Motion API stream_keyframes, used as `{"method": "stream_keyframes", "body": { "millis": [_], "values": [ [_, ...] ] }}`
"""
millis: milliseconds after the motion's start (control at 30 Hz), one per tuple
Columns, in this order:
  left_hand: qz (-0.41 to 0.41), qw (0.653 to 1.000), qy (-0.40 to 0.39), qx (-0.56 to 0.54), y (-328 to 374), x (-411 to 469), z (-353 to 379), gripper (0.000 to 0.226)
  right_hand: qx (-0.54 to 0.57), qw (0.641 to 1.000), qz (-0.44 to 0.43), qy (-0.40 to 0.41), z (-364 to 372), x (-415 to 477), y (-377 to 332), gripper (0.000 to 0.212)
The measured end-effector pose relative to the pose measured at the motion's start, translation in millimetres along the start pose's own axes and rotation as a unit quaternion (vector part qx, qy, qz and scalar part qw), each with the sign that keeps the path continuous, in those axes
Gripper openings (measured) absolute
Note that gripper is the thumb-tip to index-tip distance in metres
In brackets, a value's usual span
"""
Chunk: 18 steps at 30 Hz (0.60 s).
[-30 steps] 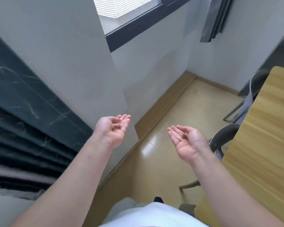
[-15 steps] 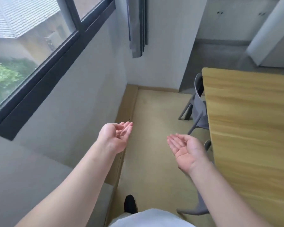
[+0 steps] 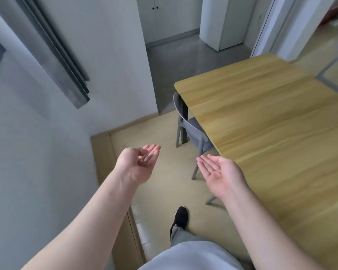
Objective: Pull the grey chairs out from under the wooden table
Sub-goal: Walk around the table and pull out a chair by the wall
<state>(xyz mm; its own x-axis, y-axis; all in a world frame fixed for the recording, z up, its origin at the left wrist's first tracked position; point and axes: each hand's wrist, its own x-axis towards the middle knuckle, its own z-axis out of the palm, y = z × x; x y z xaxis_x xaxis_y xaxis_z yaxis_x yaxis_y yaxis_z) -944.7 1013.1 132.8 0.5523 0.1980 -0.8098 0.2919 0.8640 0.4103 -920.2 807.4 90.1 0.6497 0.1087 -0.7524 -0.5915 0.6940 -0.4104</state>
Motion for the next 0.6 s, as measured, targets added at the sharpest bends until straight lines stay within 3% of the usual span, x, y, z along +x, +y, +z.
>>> {"method": "stream_keyframes", "body": {
  "millis": [233, 400, 600],
  "values": [
    [0.023, 0.997, -0.052, 0.060, 85, 55, 97, 0.044, 0.051, 0.998, -0.032, -0.009, 94, 62, -42, 0.029],
    [-0.026, 0.993, -0.068, 0.093, 116, 96, 140, 0.041, 0.090, 0.994, -0.061, 0.006, 134, 89, -69, 0.025],
    [-0.100, 0.968, -0.099, 0.209, 125, 162, 209, 0.035, 0.195, 0.969, -0.128, 0.078, 142, 124, -83, 0.027]
  ]
}}
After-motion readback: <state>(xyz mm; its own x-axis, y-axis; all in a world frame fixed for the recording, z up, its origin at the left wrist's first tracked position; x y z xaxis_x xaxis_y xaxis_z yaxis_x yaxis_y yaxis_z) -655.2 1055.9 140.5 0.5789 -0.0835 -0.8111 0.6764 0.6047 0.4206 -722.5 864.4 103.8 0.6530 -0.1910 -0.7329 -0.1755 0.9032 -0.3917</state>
